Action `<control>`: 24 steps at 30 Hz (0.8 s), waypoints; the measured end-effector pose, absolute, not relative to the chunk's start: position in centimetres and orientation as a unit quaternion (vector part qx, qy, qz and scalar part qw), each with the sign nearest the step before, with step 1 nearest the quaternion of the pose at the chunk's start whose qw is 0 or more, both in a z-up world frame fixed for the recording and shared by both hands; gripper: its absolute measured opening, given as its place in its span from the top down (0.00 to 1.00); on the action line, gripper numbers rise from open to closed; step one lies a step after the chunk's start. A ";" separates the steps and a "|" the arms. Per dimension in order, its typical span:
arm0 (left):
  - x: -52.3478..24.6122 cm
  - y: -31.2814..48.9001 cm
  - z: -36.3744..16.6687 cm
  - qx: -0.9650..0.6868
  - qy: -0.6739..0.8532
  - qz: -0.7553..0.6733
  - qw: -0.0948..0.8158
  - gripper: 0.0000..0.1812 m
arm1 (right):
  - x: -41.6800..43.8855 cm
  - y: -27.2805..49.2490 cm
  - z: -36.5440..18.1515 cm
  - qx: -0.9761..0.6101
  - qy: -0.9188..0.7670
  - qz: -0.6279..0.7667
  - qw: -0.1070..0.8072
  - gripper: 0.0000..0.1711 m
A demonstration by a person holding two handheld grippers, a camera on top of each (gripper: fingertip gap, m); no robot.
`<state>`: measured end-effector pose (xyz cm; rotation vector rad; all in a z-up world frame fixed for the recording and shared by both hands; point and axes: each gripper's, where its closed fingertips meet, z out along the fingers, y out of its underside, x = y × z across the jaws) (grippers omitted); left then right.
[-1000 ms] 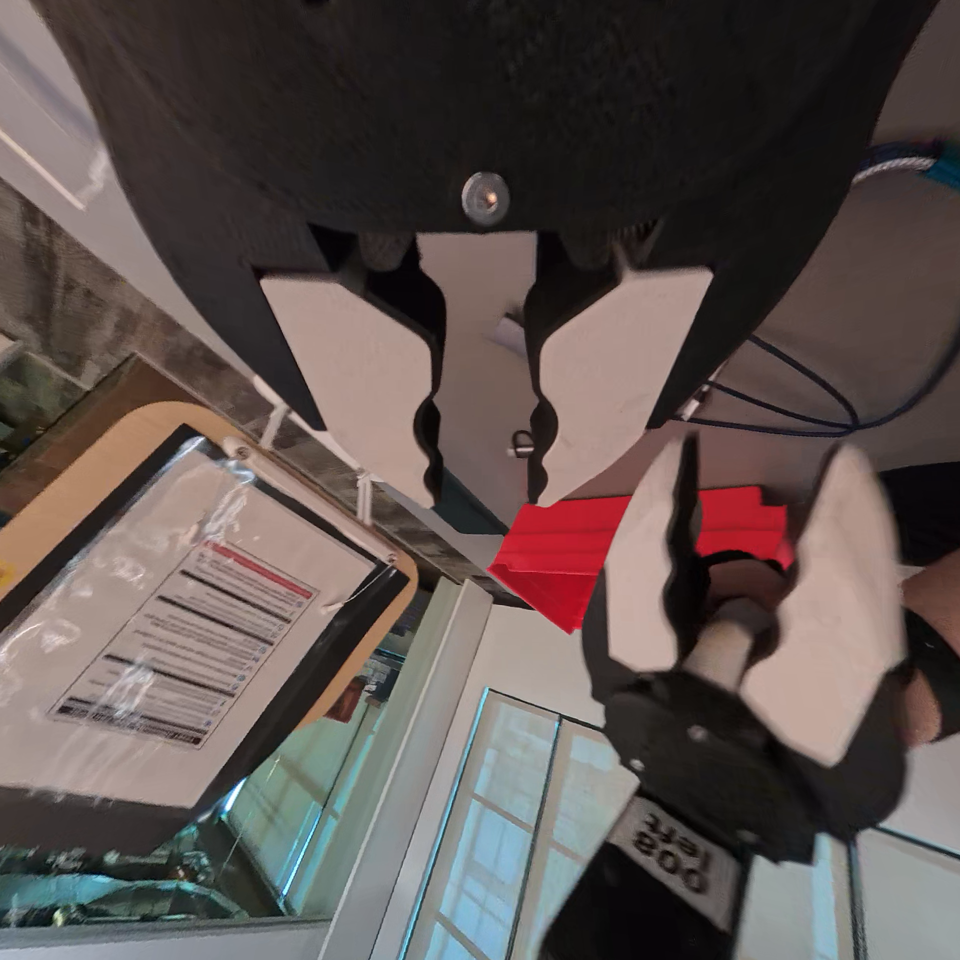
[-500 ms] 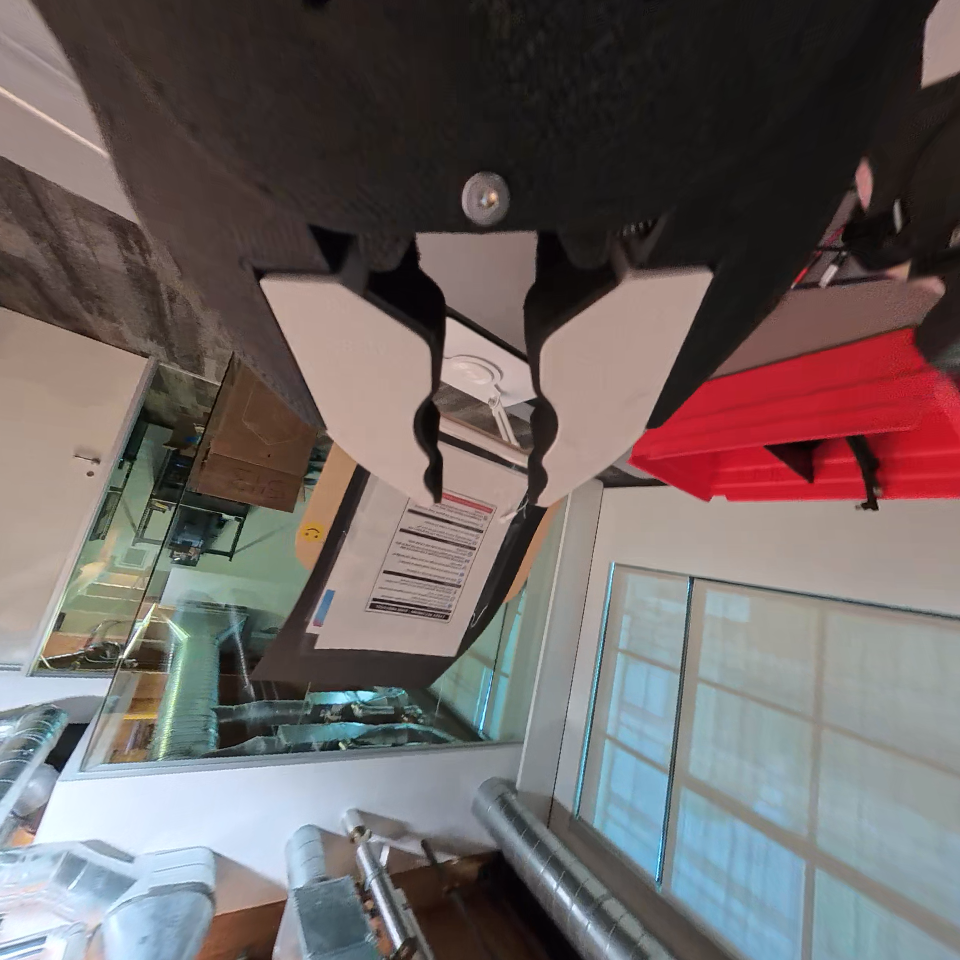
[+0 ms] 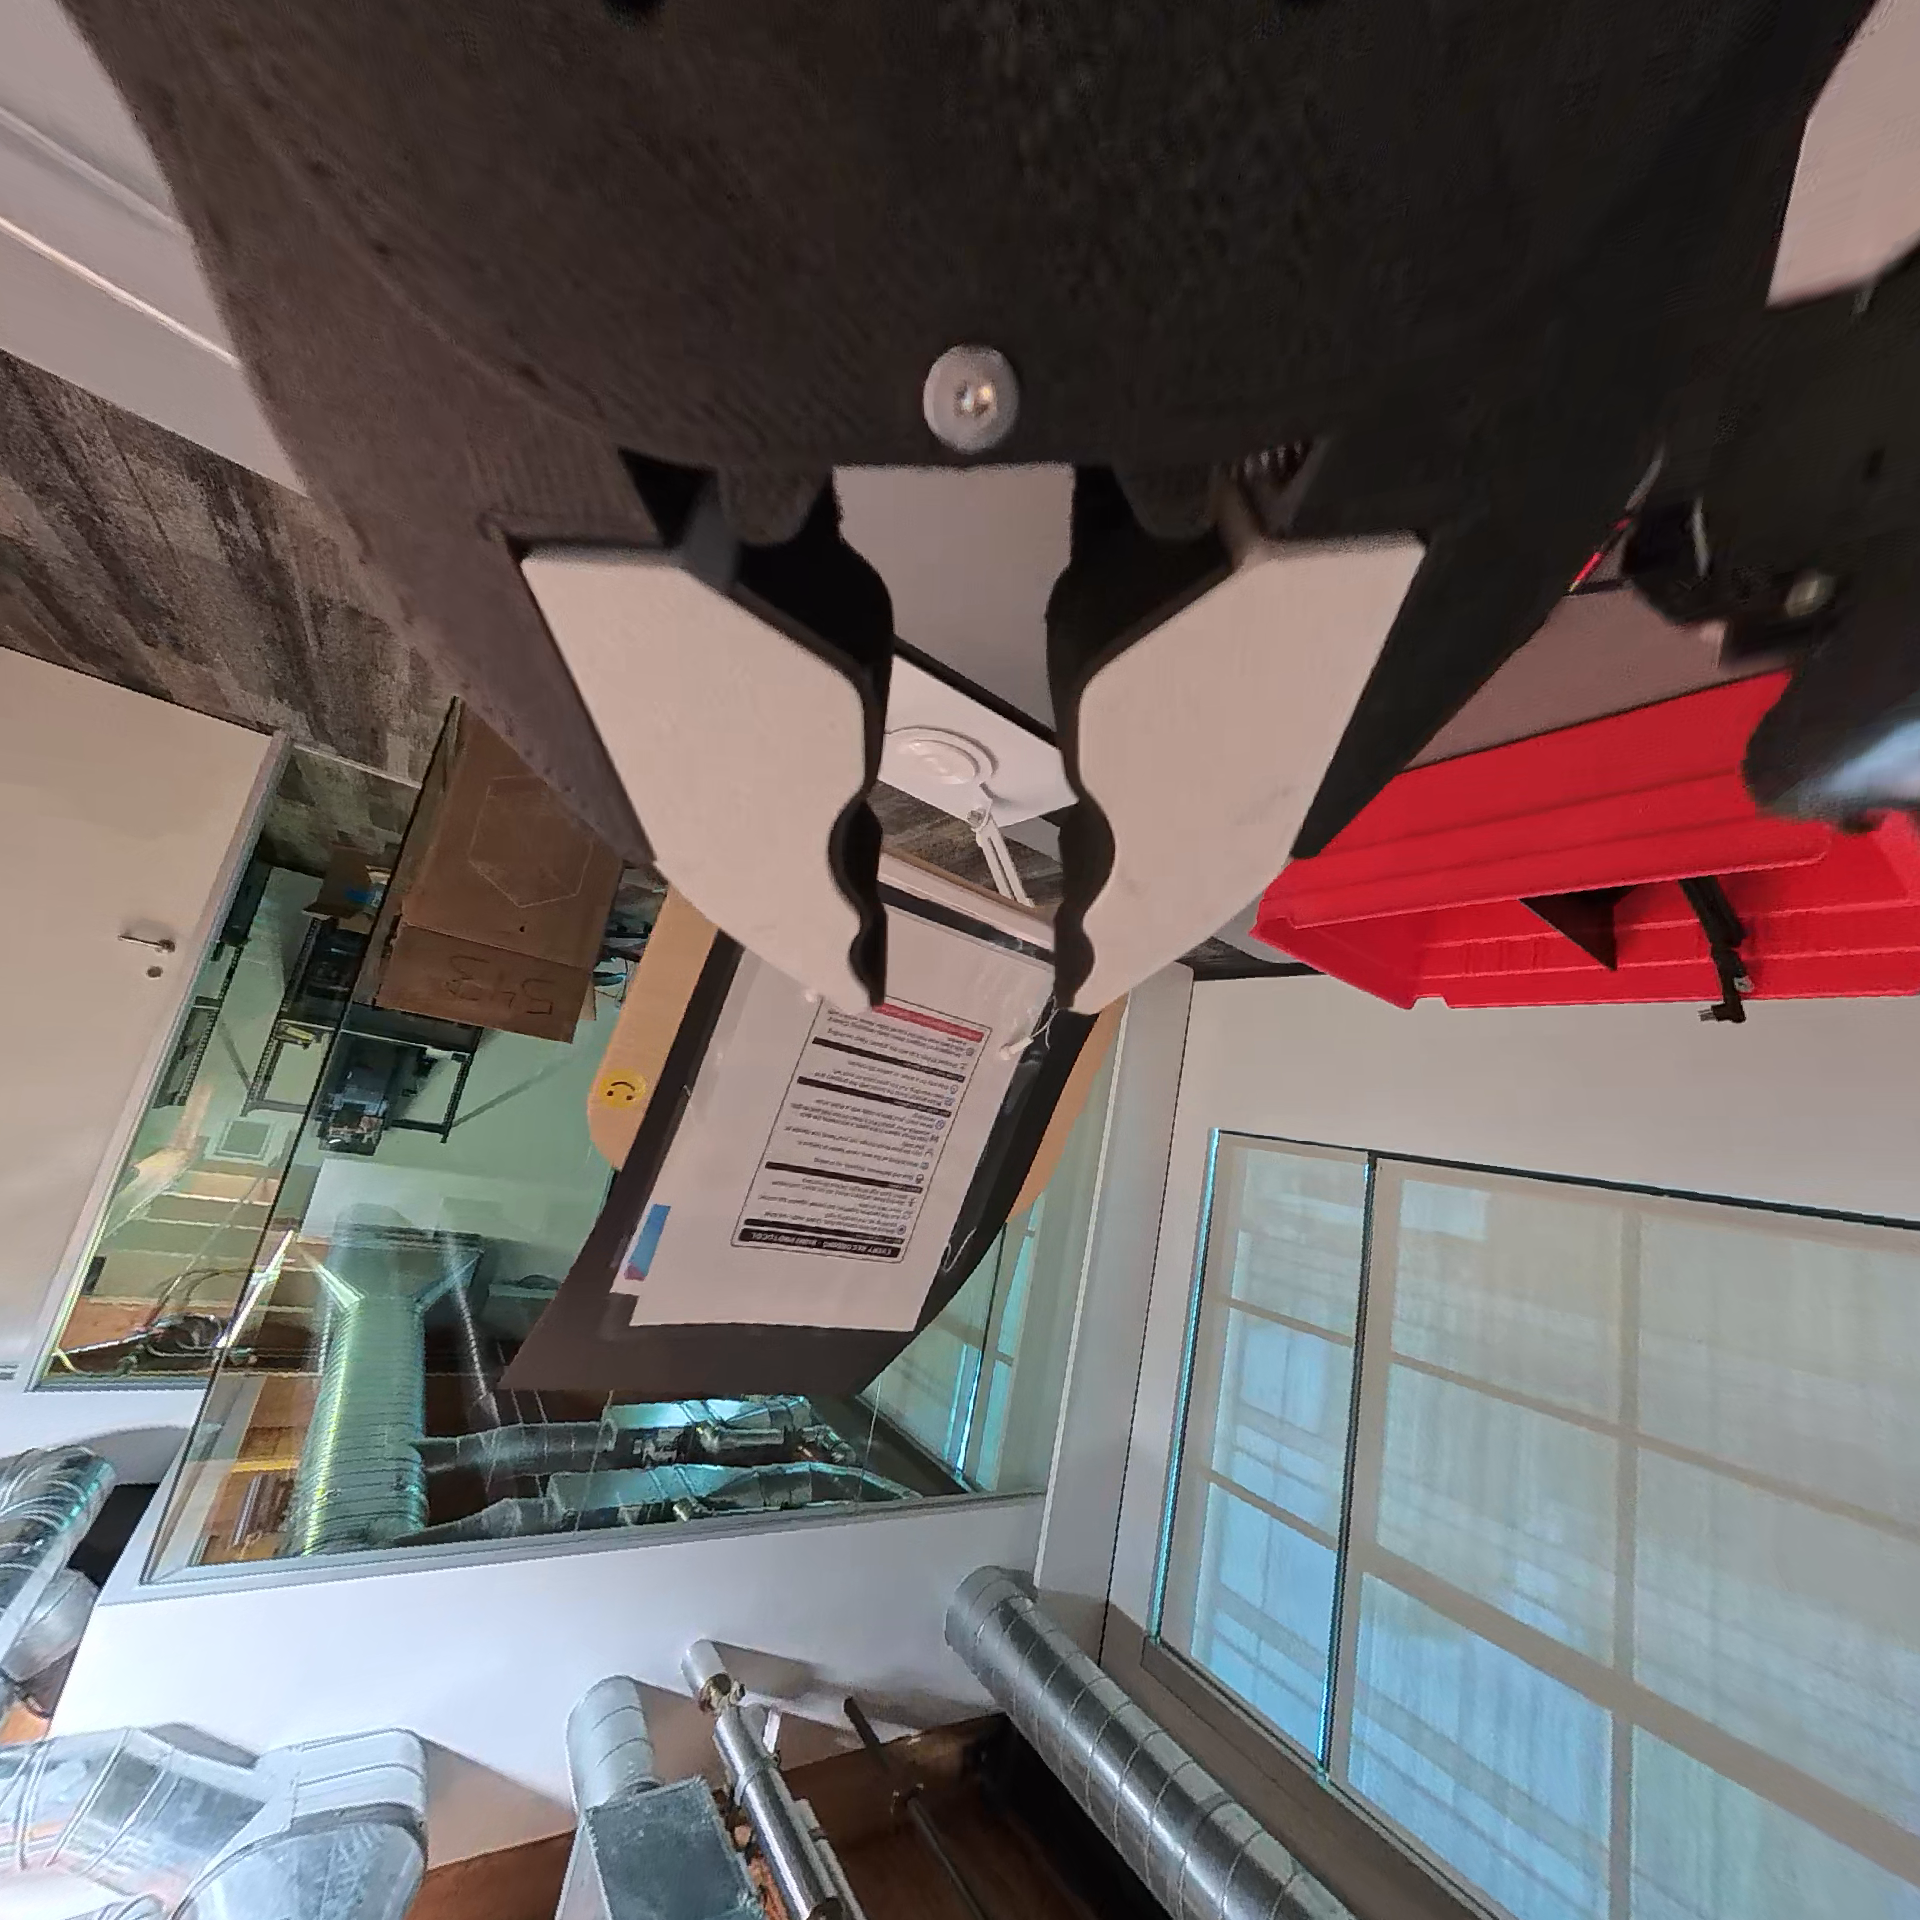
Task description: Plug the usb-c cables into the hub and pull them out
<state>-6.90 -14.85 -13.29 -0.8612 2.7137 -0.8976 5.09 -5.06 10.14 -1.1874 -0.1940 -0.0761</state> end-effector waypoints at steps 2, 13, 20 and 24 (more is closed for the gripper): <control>-6.9 -14.4 -9.9 -0.297 0.880 -0.359 0.092 0.97 | 4.8 -4.9 10.0 -0.557 -0.093 -0.027 0.825 0.82; -6.8 -3.8 7.4 -0.456 0.577 -0.649 0.194 0.98 | 0.0 -6.7 13.4 -0.492 -0.079 -0.108 0.860 0.82; -6.9 -0.5 8.7 -0.504 0.478 -0.687 0.212 0.97 | -6.9 -5.7 10.9 -0.462 -0.097 -0.084 0.877 0.81; -7.1 0.1 9.2 -0.508 0.433 -0.723 0.180 0.97 | -9.9 -2.2 6.9 -0.517 -0.138 -0.087 0.840 0.78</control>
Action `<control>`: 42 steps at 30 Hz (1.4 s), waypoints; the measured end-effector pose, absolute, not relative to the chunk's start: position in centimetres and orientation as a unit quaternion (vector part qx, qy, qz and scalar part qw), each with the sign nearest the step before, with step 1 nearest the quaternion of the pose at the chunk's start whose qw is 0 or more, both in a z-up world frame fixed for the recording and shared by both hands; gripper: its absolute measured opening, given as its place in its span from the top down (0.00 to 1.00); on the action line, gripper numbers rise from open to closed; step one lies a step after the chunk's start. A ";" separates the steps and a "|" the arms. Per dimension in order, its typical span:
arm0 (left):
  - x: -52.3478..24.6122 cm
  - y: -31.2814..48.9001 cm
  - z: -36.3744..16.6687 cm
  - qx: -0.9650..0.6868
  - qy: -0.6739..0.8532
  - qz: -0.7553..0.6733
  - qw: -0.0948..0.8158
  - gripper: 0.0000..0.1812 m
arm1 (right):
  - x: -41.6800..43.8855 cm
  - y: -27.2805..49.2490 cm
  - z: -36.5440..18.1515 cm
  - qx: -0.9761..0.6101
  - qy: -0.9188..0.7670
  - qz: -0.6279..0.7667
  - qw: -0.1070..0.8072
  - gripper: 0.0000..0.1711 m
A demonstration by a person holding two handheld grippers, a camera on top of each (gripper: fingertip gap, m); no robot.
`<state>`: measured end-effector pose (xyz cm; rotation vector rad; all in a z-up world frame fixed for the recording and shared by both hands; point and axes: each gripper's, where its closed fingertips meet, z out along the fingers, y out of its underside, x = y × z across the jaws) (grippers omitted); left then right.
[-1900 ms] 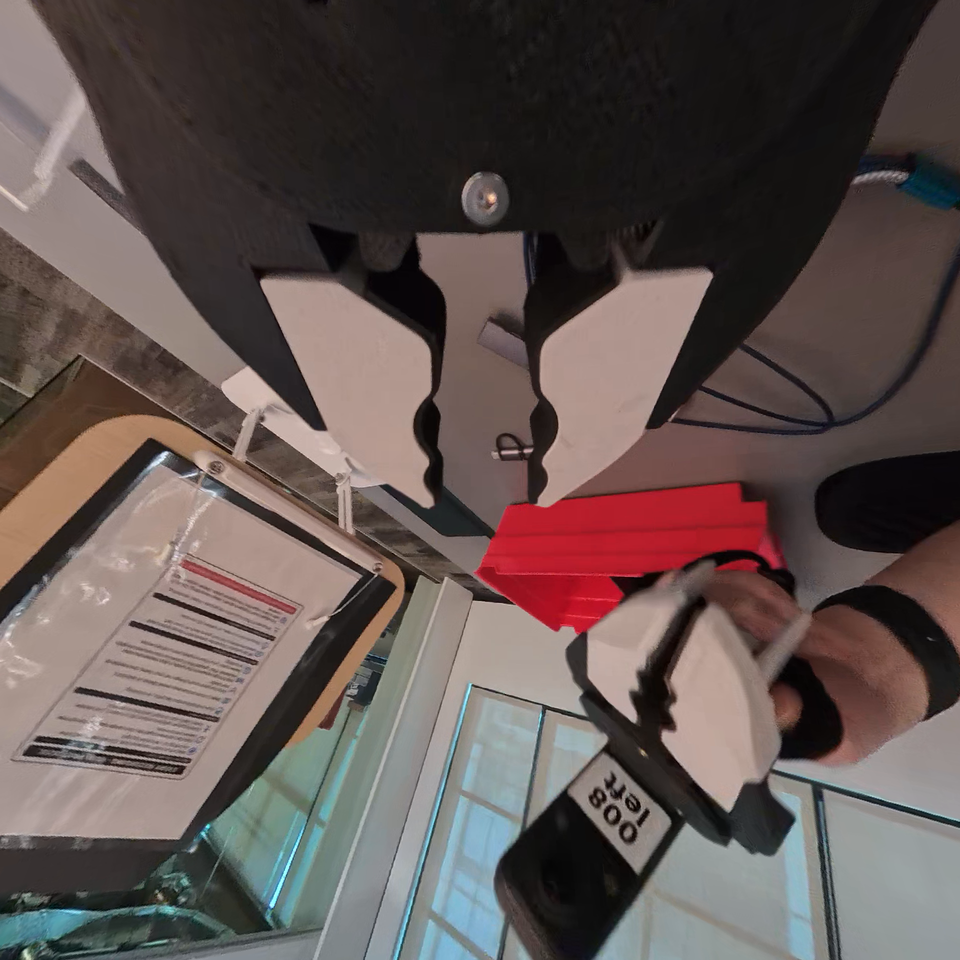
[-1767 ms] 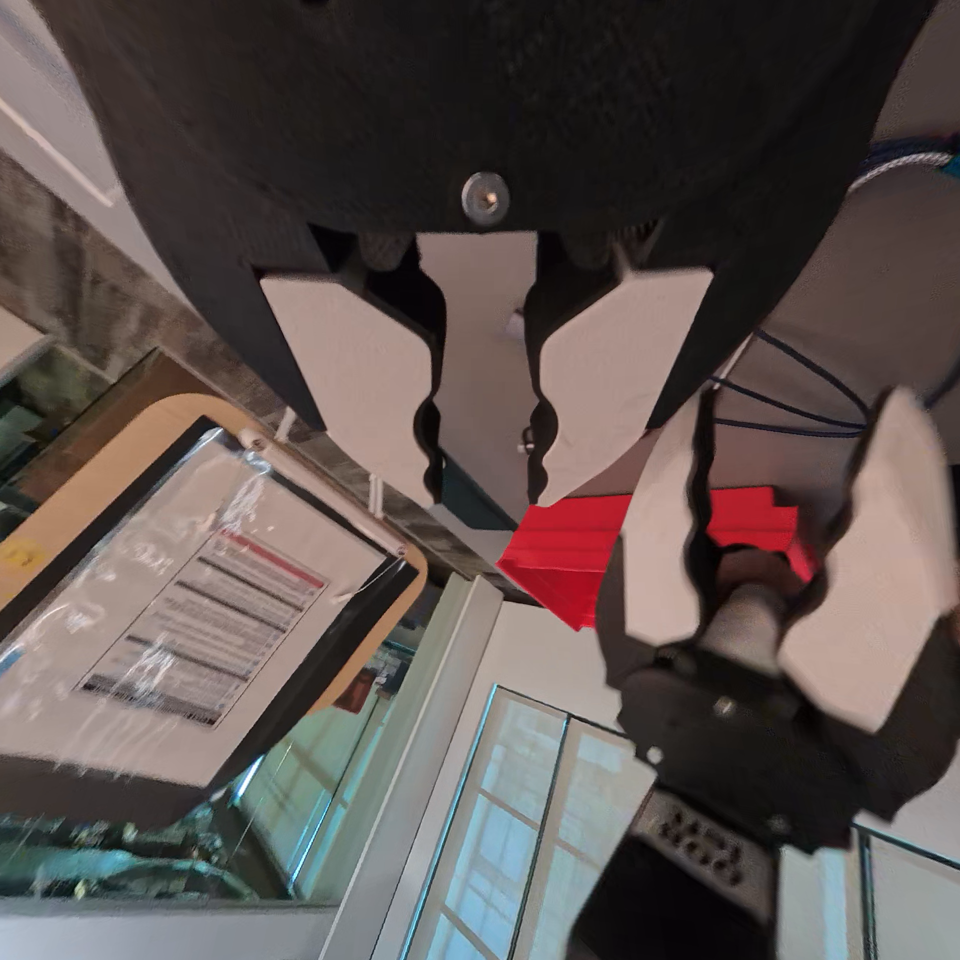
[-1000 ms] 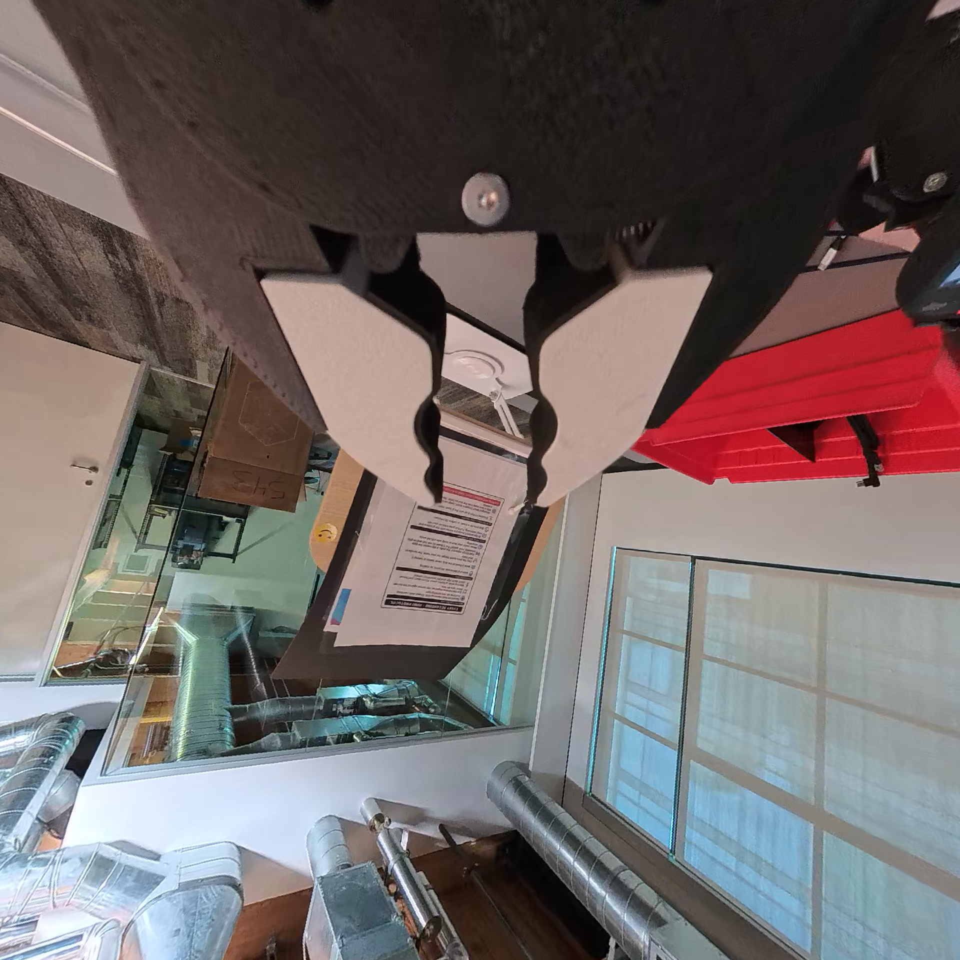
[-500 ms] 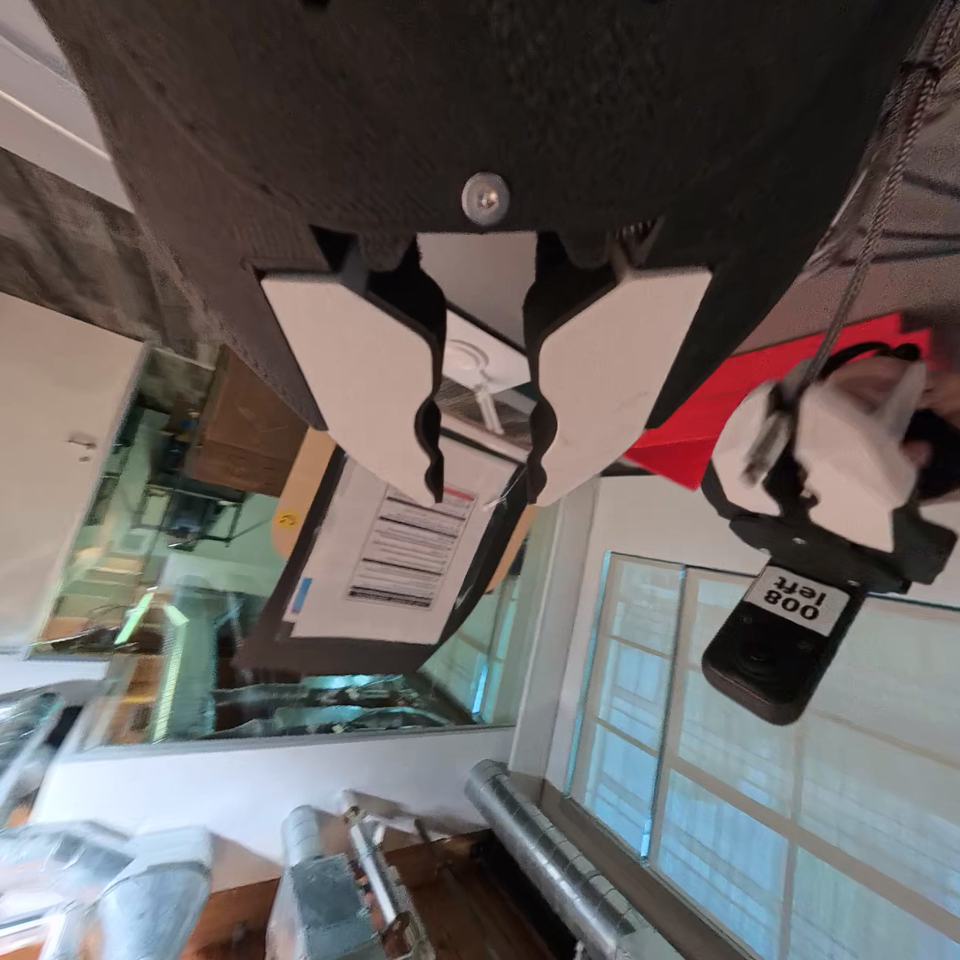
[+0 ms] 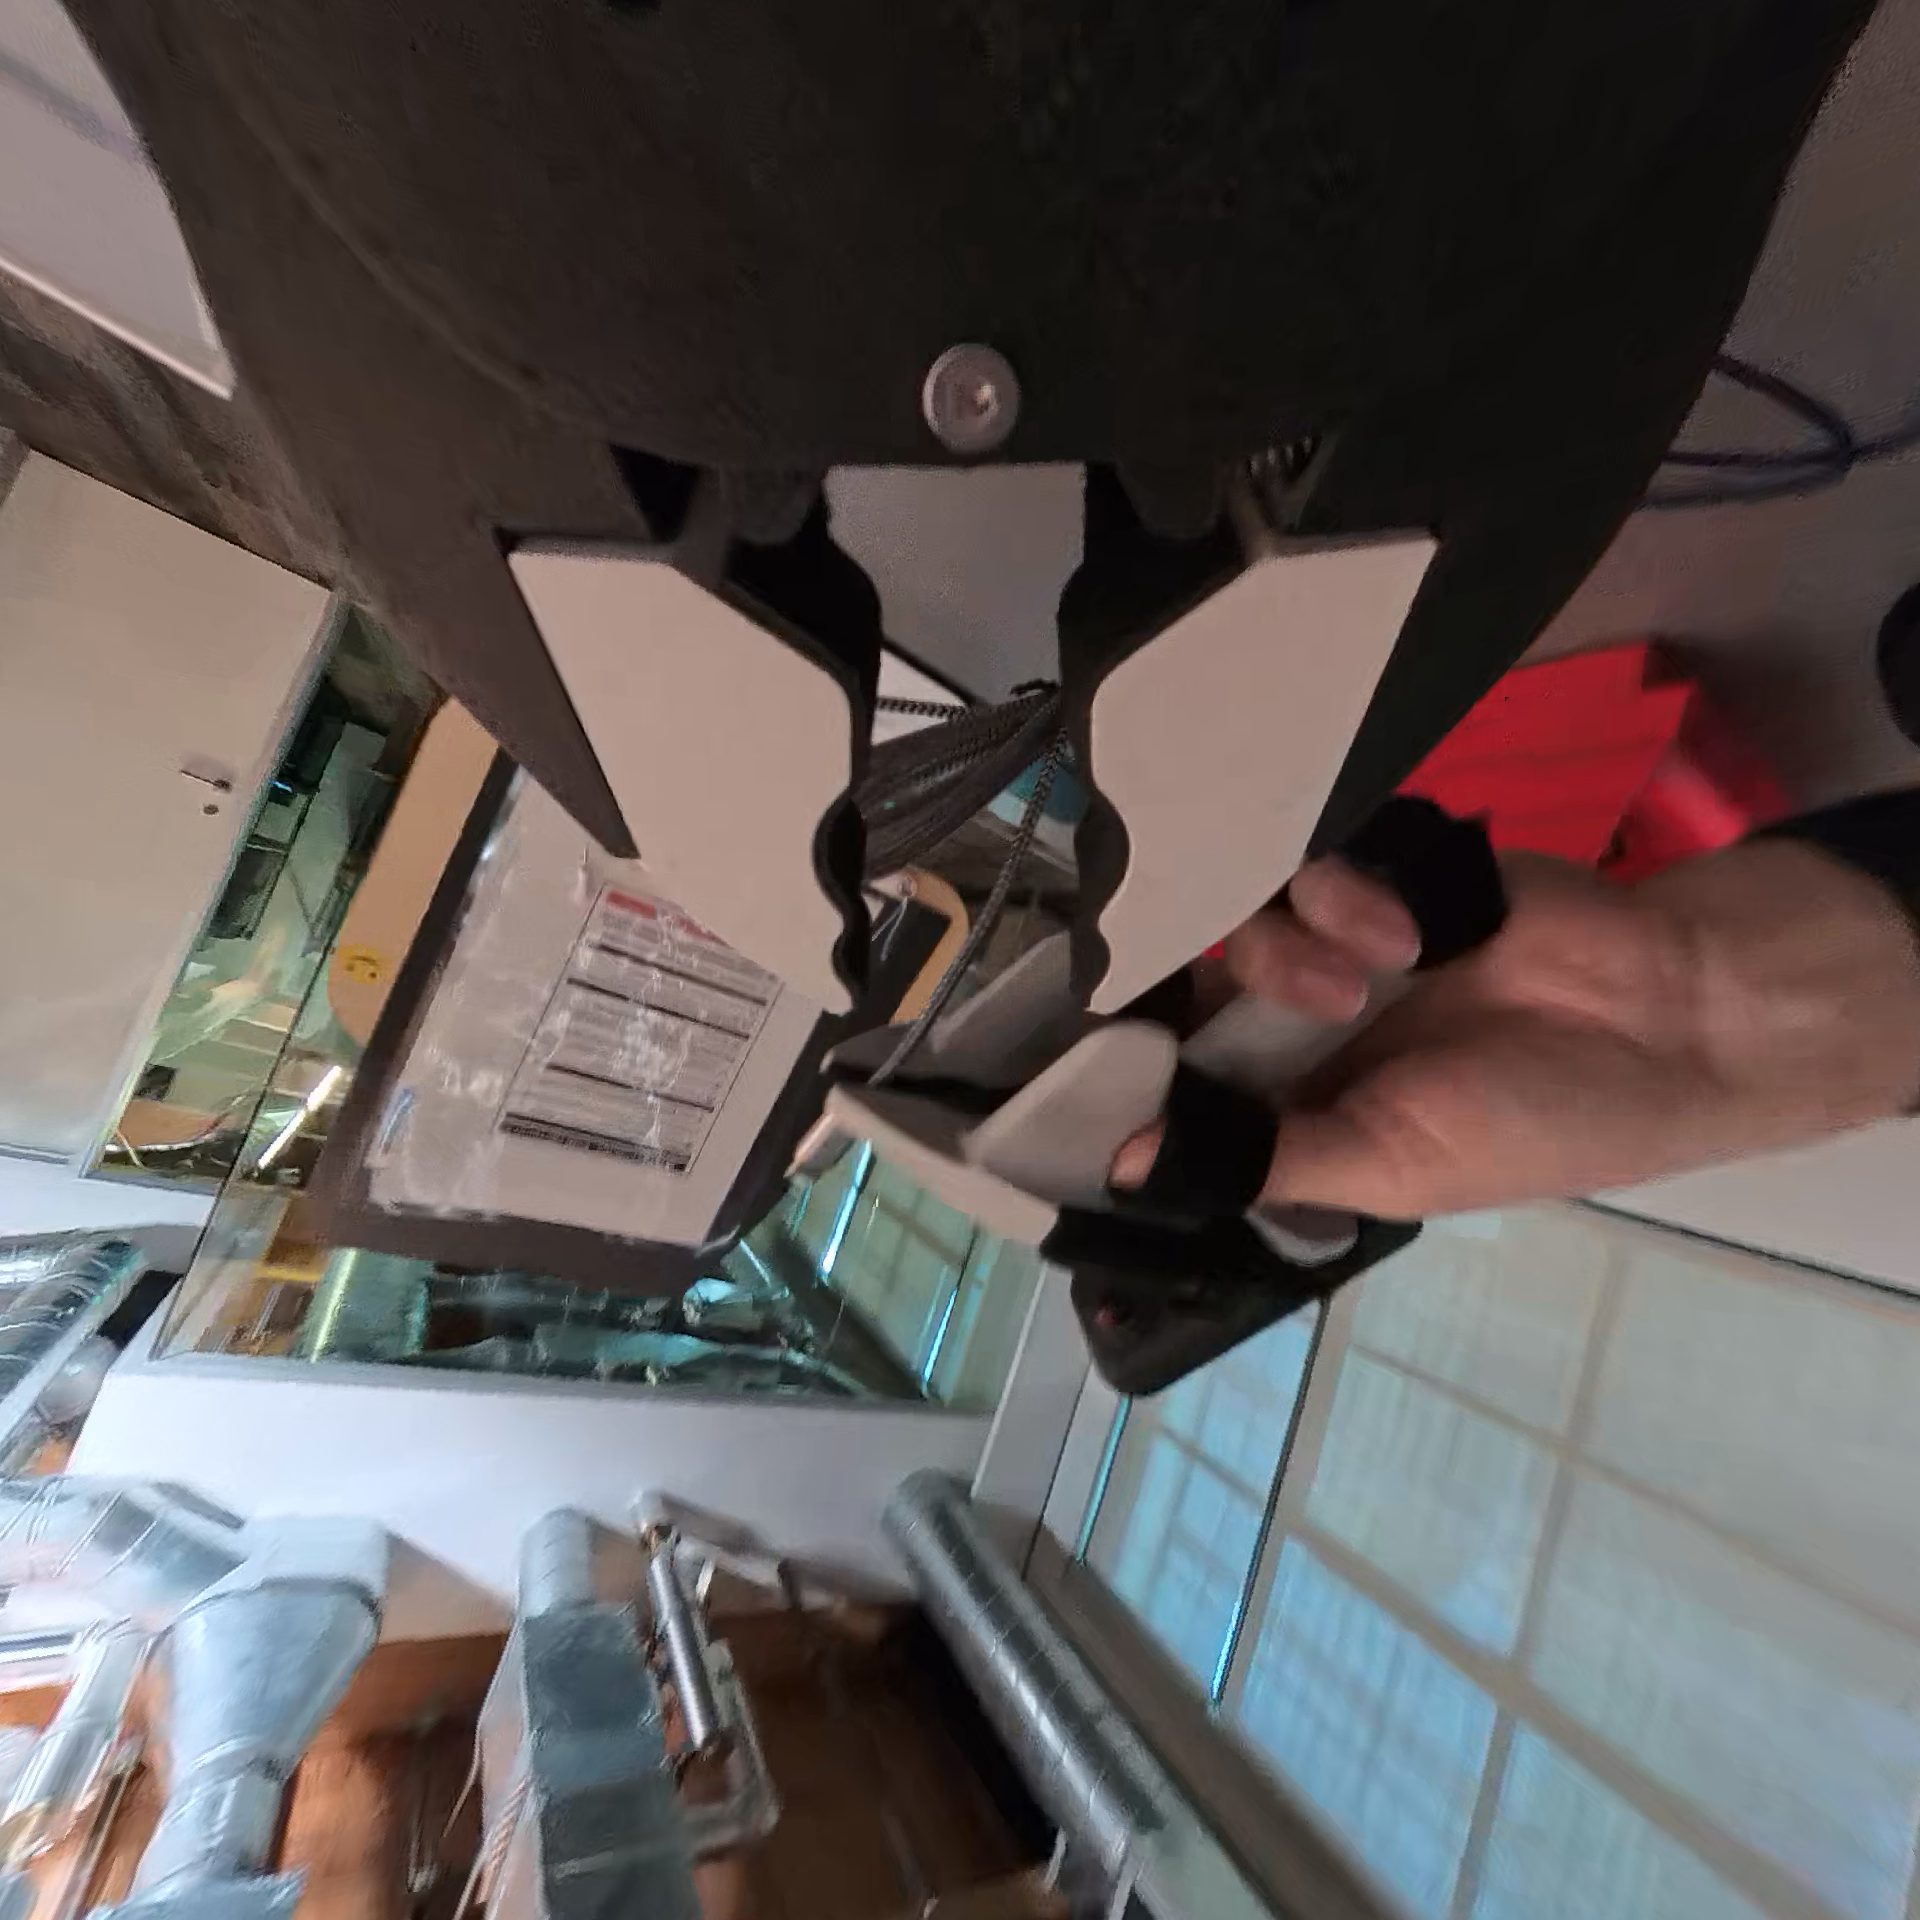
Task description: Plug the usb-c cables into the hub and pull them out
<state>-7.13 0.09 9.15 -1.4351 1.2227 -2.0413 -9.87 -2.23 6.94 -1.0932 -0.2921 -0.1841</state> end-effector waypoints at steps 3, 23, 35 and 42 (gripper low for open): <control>-7.0 -0.2 8.9 -0.509 0.428 -0.728 0.167 0.97 | -10.2 -0.9 5.8 -0.537 -0.130 -0.102 0.827 0.79; -10.2 -0.5 7.4 -0.337 0.716 -0.435 0.429 0.71 | -7.3 -3.4 1.6 -0.739 -0.234 0.177 0.607 0.98; -10.8 -3.3 3.7 -0.297 0.775 -0.465 0.308 0.82 | -9.4 -3.6 -1.9 -0.772 -0.316 0.135 0.535 0.98; -10.3 -2.1 2.7 -0.345 0.775 -0.436 0.299 0.74 | -8.9 -3.3 -1.9 -0.772 -0.315 0.107 0.542 0.98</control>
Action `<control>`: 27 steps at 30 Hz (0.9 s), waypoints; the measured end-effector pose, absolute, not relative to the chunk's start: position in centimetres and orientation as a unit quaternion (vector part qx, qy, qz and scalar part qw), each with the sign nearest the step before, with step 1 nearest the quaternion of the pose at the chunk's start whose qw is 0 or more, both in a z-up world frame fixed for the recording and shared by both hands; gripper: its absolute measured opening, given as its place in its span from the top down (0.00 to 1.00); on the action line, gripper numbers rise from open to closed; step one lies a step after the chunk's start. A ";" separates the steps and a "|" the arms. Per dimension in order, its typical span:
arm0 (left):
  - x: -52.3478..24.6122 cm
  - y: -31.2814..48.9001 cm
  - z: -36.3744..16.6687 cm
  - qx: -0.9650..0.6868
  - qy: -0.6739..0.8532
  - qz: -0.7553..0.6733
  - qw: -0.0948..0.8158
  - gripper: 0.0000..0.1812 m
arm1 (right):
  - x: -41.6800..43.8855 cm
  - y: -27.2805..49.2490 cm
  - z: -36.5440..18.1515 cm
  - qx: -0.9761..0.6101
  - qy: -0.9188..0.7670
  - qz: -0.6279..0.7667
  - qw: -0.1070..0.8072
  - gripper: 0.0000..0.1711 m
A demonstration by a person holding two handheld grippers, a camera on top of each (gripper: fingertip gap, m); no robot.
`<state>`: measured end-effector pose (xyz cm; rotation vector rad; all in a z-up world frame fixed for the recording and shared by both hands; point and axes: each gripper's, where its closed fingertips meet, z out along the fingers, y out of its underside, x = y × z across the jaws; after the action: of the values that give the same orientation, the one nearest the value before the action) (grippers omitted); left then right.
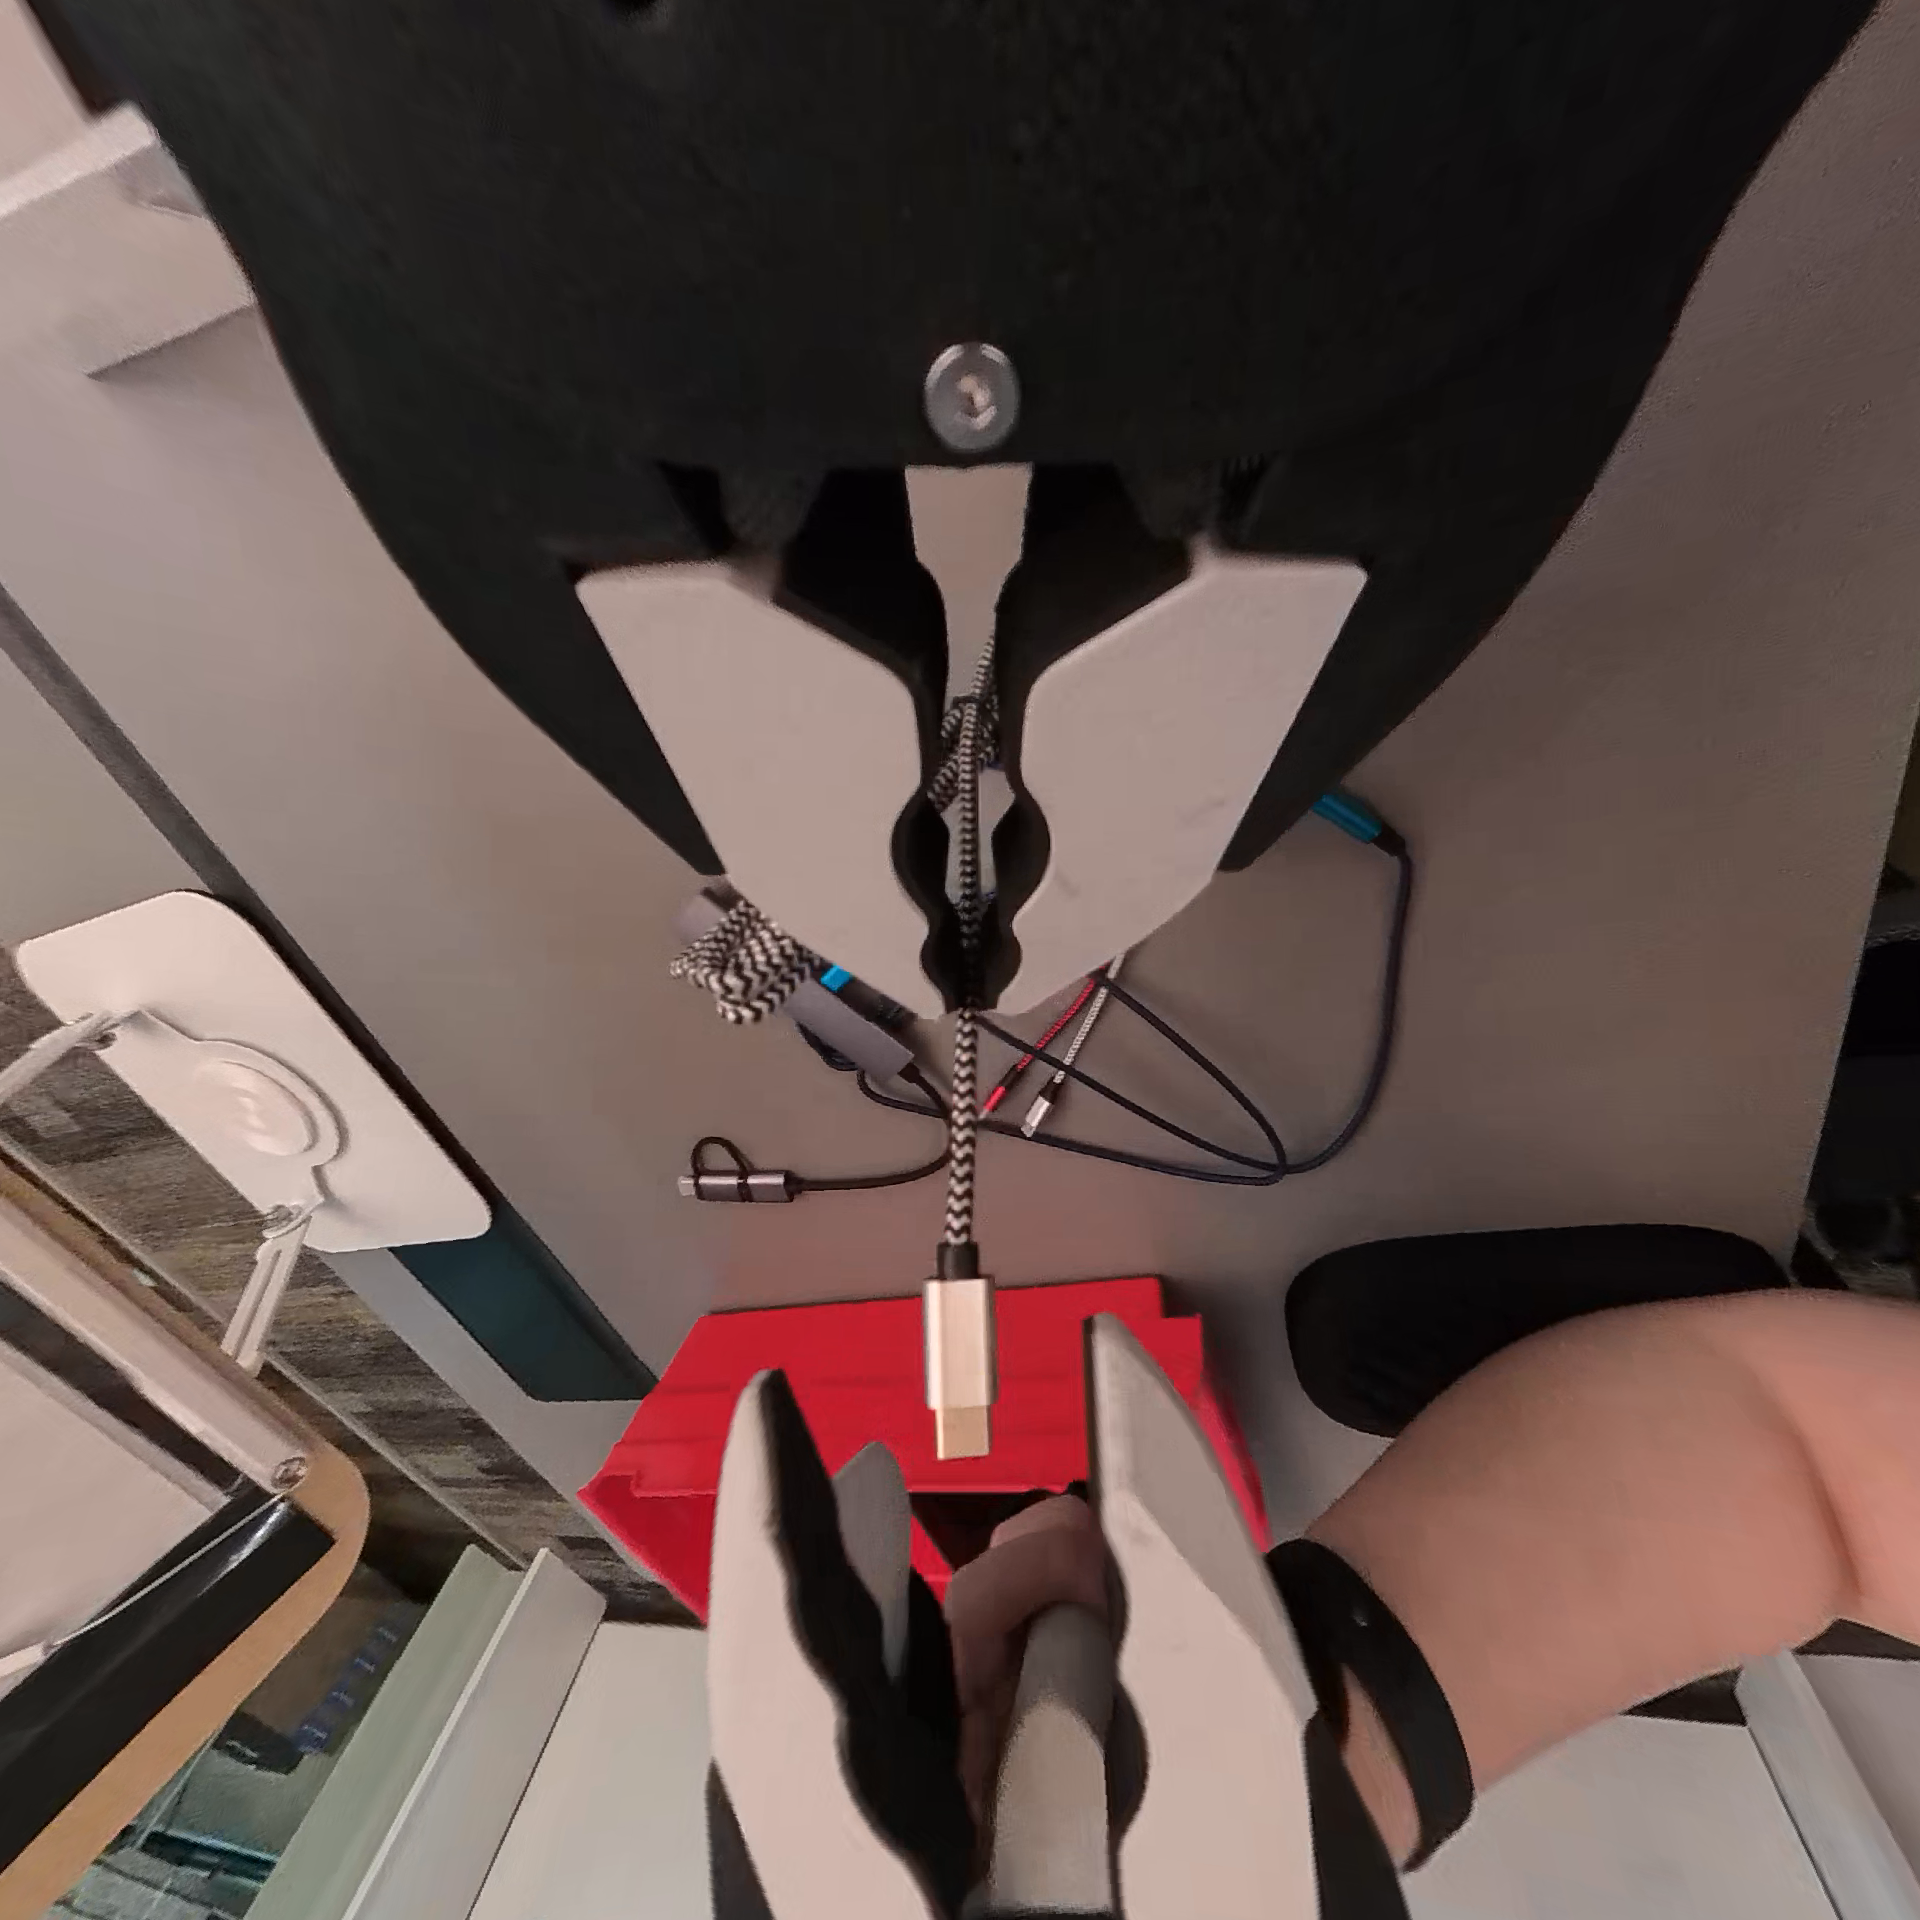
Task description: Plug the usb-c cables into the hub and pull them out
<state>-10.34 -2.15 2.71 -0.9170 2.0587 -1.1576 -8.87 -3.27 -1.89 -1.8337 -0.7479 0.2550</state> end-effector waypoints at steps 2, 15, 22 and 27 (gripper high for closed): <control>-9.6 -1.6 3.6 -0.394 0.738 -0.467 0.286 0.74 | -8.2 -2.8 -1.2 -0.763 -0.303 0.076 0.565 0.98; -6.9 -3.1 4.6 -0.520 0.562 -0.637 0.091 0.95 | -6.0 -1.9 1.1 -0.726 -0.268 -0.054 0.631 0.98; -6.8 -2.7 5.0 -0.513 0.541 -0.661 0.085 0.94 | -5.9 -1.9 1.0 -0.725 -0.271 -0.061 0.630 0.98; -6.7 -2.1 4.6 -0.518 0.544 -0.653 0.097 0.97 | -6.0 -1.8 0.8 -0.724 -0.276 -0.065 0.629 0.98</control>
<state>-6.67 -2.09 4.60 -1.5342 1.6118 -1.9330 -6.05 -1.76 0.84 -1.6589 -0.6334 -0.1497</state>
